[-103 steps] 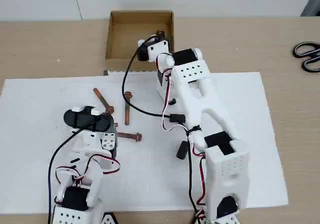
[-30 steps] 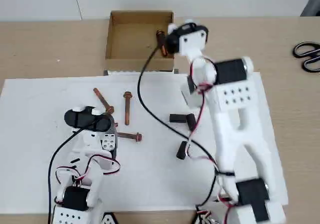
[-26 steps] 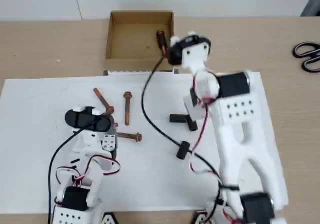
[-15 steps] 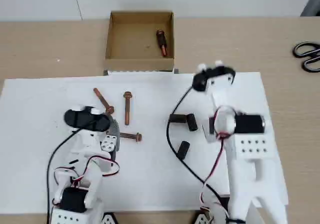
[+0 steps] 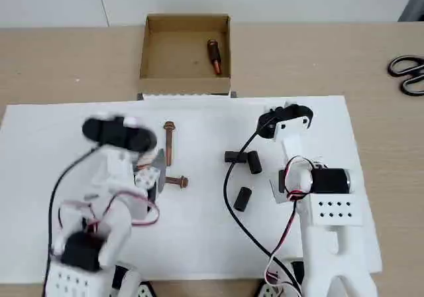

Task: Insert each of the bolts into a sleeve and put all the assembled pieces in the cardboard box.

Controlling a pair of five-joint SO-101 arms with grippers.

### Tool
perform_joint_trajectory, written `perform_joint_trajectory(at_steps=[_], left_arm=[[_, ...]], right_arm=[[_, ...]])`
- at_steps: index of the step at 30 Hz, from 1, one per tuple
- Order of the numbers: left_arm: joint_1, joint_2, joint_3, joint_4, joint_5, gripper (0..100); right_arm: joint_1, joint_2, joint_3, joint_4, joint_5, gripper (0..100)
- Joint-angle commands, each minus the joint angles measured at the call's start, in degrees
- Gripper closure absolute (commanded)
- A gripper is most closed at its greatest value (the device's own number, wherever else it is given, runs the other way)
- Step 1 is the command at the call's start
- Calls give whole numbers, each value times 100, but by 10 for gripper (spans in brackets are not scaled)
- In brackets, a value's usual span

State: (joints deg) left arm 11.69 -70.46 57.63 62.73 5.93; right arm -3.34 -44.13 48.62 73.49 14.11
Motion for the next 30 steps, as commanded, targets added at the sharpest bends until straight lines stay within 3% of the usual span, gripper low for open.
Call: perform_joint_trajectory(at_steps=[1,8,16,24,30], left_arm=[[0,1908,-1596,316,53,891],[-9,4826,-3152,404,255,895],[-299,7288,-4936,826,818,895],[-290,8677,-6273,1310,1020,892],[-316,9011,-6519,1345,1143,892]], right_arm=[[40,-154,-35,-101,53,995],[48,-154,-35,-92,53,995],[66,-171,484,-277,220,995],[523,-163,651,-523,255,995],[541,-163,651,-505,255,995]])
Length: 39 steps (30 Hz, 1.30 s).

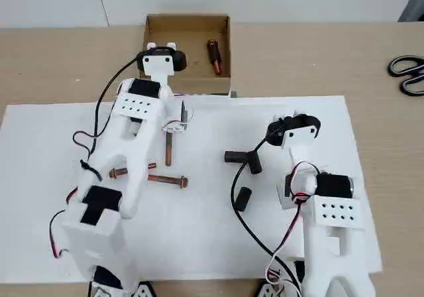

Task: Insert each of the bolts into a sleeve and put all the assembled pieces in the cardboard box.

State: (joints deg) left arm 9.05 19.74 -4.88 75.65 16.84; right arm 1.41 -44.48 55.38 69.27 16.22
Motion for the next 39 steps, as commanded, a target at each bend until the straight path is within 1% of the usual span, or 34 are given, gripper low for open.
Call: perform_joint_trajectory(at_steps=[1,10,13,25,30,37,39], left_arm=[[-53,-9,-268,70,62,892],[-62,26,-242,44,132,892],[-62,229,-268,26,132,892],[-70,985,-277,-466,132,898],[-70,993,-277,-703,114,970],[-70,1002,-277,-985,114,976],[-70,1002,-277,-1046,105,994]], right_arm=[[66,-127,-26,-84,44,995],[66,-127,-26,-110,44,995],[66,-127,-26,-92,44,995],[66,-127,-26,-92,35,995],[57,-127,-26,-127,35,995],[31,-127,-26,-127,44,995],[31,-136,-26,-127,44,995]])
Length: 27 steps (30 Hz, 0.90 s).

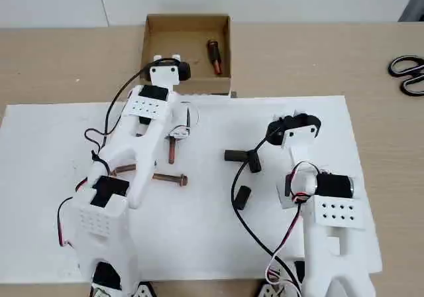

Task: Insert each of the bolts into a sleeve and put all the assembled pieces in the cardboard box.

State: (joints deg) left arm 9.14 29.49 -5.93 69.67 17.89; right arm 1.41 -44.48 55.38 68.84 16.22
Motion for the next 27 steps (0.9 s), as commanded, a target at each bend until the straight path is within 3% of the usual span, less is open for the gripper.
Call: perform_joint_trajectory(at_steps=[1,6,18,27], left_arm=[[-79,18,-171,-457,0,995],[-53,9,-365,-264,-9,995],[62,0,-2510,1873,-9,995],[308,0,-4567,3077,9,995]], right_arm=[[31,-163,-35,-84,44,995],[22,-180,-246,57,44,995],[-4,-180,-1073,787,44,995],[-1095,-189,-1099,752,-220,995]])
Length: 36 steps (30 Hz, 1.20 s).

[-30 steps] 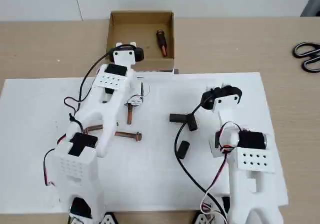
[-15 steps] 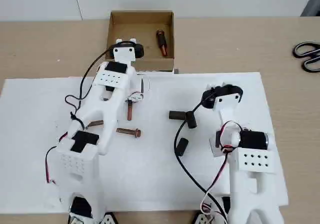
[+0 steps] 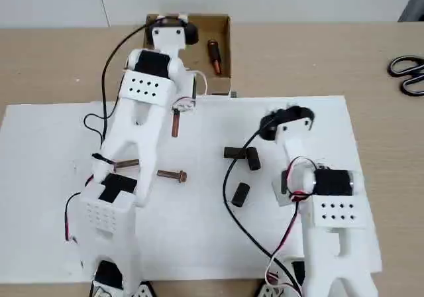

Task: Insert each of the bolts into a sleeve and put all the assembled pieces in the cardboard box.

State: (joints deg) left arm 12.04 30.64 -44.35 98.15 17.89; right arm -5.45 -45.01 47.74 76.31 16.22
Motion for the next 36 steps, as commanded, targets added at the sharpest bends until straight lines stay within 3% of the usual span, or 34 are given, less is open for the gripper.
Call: perform_joint_trajectory(at_steps=[1,7,15,26,36], left_arm=[[-9,-114,-866,229,18,995],[-123,-369,-1323,229,-26,995],[-158,-1741,-1244,229,-695,995],[44,-3095,-1095,229,-1609,995],[62,-4396,418,220,-1644,995]], right_arm=[[-541,-136,-352,-4,-404,995],[-708,-330,-782,48,-536,995],[-708,-1745,-642,-365,-580,995],[-752,-3758,1767,-2281,-1459,995],[-1429,-5613,3323,-2510,-1952,996]])
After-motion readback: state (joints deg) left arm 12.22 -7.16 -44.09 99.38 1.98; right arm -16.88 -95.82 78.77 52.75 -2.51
